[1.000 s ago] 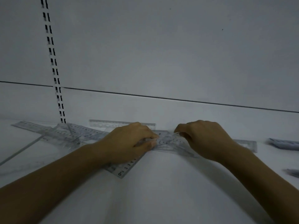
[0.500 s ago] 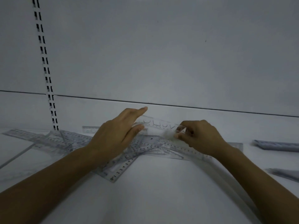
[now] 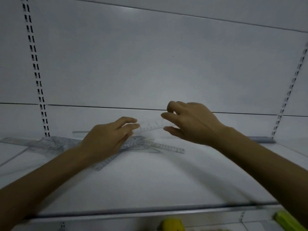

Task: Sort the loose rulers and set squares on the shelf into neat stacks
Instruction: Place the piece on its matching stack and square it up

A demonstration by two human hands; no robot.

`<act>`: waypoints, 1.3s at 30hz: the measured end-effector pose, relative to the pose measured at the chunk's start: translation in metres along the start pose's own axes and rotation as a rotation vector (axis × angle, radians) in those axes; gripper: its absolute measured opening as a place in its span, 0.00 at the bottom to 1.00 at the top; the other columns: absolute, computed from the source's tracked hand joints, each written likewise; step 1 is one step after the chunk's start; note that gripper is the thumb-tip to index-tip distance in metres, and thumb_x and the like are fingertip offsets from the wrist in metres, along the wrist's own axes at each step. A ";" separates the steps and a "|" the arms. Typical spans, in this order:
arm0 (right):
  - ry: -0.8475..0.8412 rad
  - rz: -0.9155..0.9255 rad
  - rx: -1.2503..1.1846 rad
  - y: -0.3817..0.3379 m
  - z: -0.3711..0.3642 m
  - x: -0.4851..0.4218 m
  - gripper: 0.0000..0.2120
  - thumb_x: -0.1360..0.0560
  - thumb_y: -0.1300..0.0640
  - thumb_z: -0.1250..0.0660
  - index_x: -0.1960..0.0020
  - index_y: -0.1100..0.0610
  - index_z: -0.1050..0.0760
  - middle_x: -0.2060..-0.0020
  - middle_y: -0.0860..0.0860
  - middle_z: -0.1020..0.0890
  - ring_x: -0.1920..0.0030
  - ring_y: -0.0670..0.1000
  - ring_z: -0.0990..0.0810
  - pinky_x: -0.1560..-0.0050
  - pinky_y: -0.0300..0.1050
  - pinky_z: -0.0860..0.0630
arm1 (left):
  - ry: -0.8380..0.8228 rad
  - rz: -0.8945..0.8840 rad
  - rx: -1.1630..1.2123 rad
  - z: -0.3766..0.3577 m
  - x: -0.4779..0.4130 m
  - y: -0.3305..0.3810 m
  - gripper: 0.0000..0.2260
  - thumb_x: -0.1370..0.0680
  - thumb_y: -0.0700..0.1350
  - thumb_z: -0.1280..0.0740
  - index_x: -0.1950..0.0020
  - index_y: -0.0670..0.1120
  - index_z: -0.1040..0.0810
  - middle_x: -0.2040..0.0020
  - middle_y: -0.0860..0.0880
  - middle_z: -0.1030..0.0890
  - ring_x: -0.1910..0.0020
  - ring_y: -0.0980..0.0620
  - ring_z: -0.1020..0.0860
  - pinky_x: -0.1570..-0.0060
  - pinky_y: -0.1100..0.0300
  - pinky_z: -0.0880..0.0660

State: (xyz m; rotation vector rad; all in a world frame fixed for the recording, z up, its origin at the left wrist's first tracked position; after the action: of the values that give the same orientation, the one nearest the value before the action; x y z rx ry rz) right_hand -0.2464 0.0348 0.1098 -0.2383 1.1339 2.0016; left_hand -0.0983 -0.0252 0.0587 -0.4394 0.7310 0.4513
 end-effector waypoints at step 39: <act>-0.255 -0.496 -0.201 0.232 -0.168 0.277 0.12 0.24 0.55 0.40 0.54 0.52 0.18 0.59 0.51 0.19 0.60 0.54 0.23 0.54 0.46 0.36 | -0.043 0.452 0.358 -0.178 -0.174 0.184 0.09 0.20 0.51 0.43 0.46 0.49 0.26 0.56 0.54 0.18 0.65 0.61 0.24 0.64 0.68 0.32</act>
State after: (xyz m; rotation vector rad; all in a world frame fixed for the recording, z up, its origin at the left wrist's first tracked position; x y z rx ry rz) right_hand -0.6319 -0.0069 0.0183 -0.3217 0.6358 1.6418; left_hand -0.4057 -0.0095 0.0245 0.0775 0.8518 0.7342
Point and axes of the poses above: each hand's wrist, its own x-axis away from the middle knuckle, its own z-axis out of the back of the hand, y = z × x, the point moved 8 cm from there along -x, towards the middle knuckle
